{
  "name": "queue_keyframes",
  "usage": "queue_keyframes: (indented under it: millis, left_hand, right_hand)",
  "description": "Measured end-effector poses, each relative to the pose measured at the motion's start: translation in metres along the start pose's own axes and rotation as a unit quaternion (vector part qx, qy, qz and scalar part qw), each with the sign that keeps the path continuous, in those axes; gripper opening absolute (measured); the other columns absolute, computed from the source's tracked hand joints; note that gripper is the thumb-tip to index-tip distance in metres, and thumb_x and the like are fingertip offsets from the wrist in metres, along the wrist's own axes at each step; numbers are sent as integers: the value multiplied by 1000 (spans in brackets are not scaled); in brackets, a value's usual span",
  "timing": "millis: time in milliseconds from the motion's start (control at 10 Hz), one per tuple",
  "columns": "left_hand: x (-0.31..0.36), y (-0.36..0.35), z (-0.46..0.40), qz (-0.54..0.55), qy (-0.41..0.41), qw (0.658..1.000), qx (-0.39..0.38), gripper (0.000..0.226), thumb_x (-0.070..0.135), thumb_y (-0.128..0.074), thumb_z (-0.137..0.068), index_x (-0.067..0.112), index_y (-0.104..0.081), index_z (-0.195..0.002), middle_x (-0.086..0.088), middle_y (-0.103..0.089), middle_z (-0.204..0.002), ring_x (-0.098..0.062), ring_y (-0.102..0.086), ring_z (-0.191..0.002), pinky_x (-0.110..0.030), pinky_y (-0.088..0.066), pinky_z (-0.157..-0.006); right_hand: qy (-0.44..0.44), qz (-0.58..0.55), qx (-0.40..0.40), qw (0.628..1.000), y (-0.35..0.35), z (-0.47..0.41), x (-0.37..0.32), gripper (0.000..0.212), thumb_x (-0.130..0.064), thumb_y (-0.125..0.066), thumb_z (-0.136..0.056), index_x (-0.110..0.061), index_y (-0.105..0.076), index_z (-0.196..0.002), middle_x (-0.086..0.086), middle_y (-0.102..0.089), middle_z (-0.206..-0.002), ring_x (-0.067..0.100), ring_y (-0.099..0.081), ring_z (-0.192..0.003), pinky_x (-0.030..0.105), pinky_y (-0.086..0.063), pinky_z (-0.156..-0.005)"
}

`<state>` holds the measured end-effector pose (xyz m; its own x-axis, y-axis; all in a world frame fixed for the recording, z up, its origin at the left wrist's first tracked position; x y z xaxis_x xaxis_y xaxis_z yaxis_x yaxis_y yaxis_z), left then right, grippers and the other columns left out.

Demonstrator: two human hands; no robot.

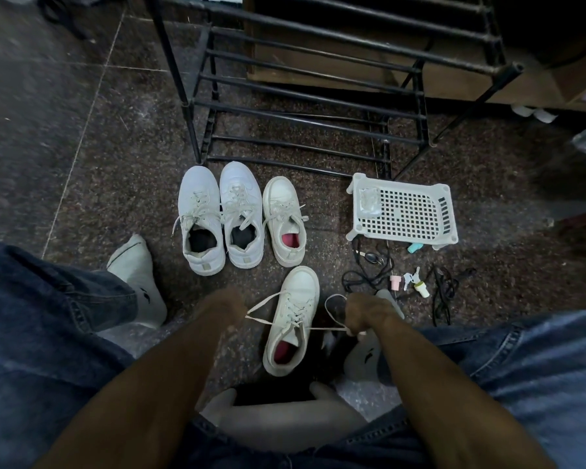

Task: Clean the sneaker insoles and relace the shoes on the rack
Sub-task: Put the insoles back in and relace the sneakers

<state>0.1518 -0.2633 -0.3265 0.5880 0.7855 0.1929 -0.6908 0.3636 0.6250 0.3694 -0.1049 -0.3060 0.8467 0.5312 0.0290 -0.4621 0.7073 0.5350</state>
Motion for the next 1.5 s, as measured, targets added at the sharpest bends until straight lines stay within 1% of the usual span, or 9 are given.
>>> queue_keyframes:
  millis: [100, 200, 300, 400, 500, 700, 1000, 1200, 1500]
  left_hand:
    - [5, 10, 2, 86, 6, 995, 45, 30, 28, -61, -88, 10, -68, -110, -12, -67, -111, -26, -65, -106, -31, -51, -79]
    - [27, 23, 4, 316, -13, 947, -52, 18, 14, -74, -77, 3, -69, -64, -2, -56, -47, -16, -67, -53, -19, -41, -41]
    - [48, 40, 5, 460, -10, 886, -53, 28, 9, -62, -90, -1, -62, -64, 0, -40, -38, -17, -40, -33, -27, -47, -54]
    - [79, 59, 25, 501, -100, 855, -91, 15, 14, -66, -89, 0, -69, -86, 0, -39, -44, -10, -28, -34, -35, -56, -73]
    - [93, 70, 42, 466, -122, 868, -119, 16, 21, -62, -93, 7, -70, -92, -1, -47, -49, -7, -28, -32, -35, -60, -69]
    - [121, 81, 84, 417, -163, 877, -176, 31, 26, -41, -101, 11, -64, -88, 4, -63, -54, -4, -44, -31, -38, -54, -74]
    - [138, 105, 90, 358, -317, 872, -105, 43, 25, -49, -98, -1, -71, -72, -12, -64, -59, -14, -49, -42, -17, -39, -43]
    - [142, 104, 94, 313, -372, 864, -127, 40, 26, -51, -98, -1, -74, -79, -13, -69, -65, -13, -52, -44, -15, -38, -44]
    - [141, 114, 90, 364, -426, 825, -73, 33, 29, -55, -94, 9, -77, -80, -14, -73, -79, -26, -68, -86, -25, -43, -96]
  right_hand:
    - [4, 7, 9, 1000, 3, 4, -3, 28, -17, -70, -75, -8, -67, -101, 11, -68, -110, 26, -65, -101, 34, -54, -86]
    - [35, -71, -9, 997, 18, 23, -15, 19, -14, -70, -78, -8, -69, -96, 13, -68, -100, 23, -62, -87, 28, -52, -77]
    - [100, -186, -43, 977, 40, 28, -30, 11, -8, -64, -83, -6, -71, -92, 5, -70, -91, 14, -61, -80, 23, -48, -65]
    - [179, -277, -38, 943, 70, 47, -44, 13, -9, -62, -87, -16, -66, -77, 1, -73, -84, 6, -65, -83, 35, -48, -89]
    - [243, -378, -7, 893, 93, 64, -46, 19, -12, -57, -94, -15, -63, -76, 1, -69, -73, -4, -62, -62, 27, -42, -79]
    - [216, -593, 69, 773, 107, 66, -38, 31, -27, -58, -96, -7, -63, -72, 11, -59, -59, 21, -55, -54, 30, -42, -59]
    - [106, -503, -87, 853, 57, 56, -51, 47, -35, -20, -103, -21, -59, -79, 15, -64, -79, 21, -58, -54, 38, -55, -64]
    - [144, -549, -108, 816, 73, 63, -45, 43, -12, -27, -98, -9, -63, -75, -1, -47, -45, 11, -46, -47, 37, -51, -70]
    - [228, -728, 16, 647, 102, 52, -20, 22, 0, -41, -98, -2, -63, -101, 7, -61, -60, 18, -60, -52, 29, -51, -51]
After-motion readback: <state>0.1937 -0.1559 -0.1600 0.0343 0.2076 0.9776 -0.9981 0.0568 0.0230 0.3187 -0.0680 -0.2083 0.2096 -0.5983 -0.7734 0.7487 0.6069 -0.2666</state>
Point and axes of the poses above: each hand's wrist, its own z-axis away from the middle knuckle, its own y-axis out of the back of the hand, x = y × z, the point moved 3 cm from there along -z, towards the middle knuckle
